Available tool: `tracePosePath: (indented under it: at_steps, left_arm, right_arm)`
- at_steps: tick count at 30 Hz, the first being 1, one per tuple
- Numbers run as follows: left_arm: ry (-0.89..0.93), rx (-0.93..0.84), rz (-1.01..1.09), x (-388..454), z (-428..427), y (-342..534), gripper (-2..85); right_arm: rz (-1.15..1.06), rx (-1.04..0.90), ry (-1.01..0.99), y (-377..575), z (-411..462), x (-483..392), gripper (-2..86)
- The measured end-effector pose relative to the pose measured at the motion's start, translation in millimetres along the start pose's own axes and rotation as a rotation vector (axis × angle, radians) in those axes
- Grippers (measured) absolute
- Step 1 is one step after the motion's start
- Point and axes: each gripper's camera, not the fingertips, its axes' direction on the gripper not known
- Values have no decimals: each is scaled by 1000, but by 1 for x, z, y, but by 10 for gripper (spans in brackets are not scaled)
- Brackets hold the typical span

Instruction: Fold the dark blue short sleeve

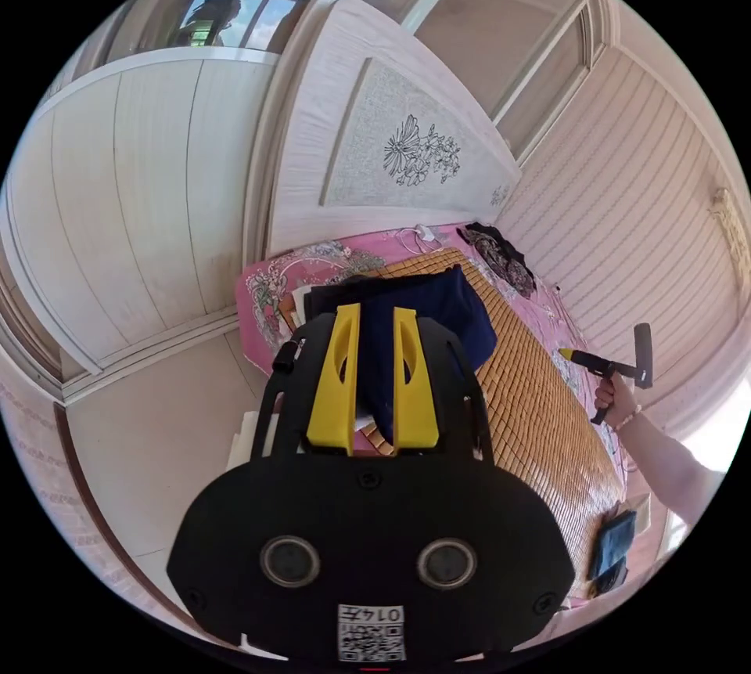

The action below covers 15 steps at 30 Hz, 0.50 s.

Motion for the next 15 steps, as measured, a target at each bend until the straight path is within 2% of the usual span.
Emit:
tracePosePath:
  at_steps: [3,5,7,12,15]
  left_arm:
    - [82,-54,229,40,9,62,4]
    - [216,-119,426,85,14,112,-5]
    - [329,-209,512,120,22,147,-8]
    - [537,-289,745,232,31,236,-10]
    - [710,-328,839,301,33,284,-10]
  right_arm:
    - [19,-115,106,121,-5,38,70]
    - [109,-197,187,208,-22,58,67]
    - [340,-220,257,325,-68,72,47]
    - [835,7,406,523,-185,40,12]
    - [982,190,503,613,-234,-4,2]
